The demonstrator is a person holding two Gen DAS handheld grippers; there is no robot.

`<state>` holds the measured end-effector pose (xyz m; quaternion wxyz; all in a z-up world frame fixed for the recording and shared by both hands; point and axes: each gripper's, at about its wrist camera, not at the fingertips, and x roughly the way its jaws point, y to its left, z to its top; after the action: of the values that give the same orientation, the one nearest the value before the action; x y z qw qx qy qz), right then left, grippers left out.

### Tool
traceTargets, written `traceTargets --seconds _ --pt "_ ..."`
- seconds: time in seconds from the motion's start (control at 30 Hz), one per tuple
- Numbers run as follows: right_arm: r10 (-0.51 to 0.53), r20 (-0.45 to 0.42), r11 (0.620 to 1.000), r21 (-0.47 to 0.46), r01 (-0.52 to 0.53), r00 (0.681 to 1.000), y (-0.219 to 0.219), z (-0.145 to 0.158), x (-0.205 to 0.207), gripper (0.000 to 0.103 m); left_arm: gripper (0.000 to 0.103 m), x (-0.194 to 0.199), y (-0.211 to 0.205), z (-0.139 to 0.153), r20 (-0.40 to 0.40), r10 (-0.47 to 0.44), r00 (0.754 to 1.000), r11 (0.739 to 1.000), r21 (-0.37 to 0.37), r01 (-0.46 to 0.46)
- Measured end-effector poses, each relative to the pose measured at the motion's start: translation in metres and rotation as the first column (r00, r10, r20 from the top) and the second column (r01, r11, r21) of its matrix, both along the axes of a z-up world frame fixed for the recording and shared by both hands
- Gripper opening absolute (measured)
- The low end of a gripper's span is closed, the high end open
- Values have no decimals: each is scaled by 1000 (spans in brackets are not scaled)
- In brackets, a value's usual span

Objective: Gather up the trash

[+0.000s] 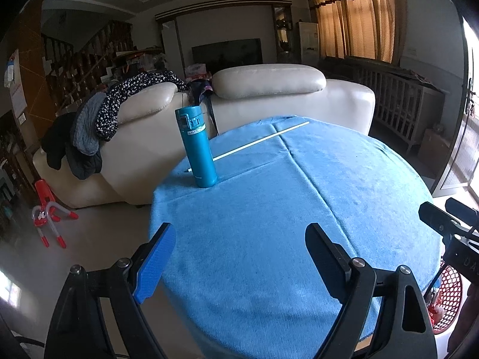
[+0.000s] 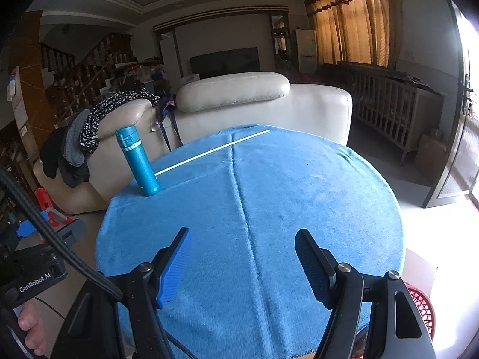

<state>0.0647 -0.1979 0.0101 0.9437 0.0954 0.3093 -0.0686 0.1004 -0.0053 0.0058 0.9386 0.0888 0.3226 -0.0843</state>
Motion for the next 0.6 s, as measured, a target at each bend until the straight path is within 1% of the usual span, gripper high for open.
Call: traceTargets --seconds 0.17,0.3,0.47,0.6 --pt "-28 -18 1000 13 28 999 0 -4 8 74 89 6 3 -4 -11 -11 1000 1000 -5 11" --pt "-43 -29 999 1 43 999 5 -5 11 74 89 10 10 -8 -15 -17 1000 1000 -13 17" --pt "-49 -49 999 -19 48 998 17 -9 18 74 89 18 17 -15 -30 -28 999 999 -15 28" --pt "-48 -61 999 -13 47 997 24 -14 27 74 89 23 23 -20 -37 -27 999 1000 -6 27"
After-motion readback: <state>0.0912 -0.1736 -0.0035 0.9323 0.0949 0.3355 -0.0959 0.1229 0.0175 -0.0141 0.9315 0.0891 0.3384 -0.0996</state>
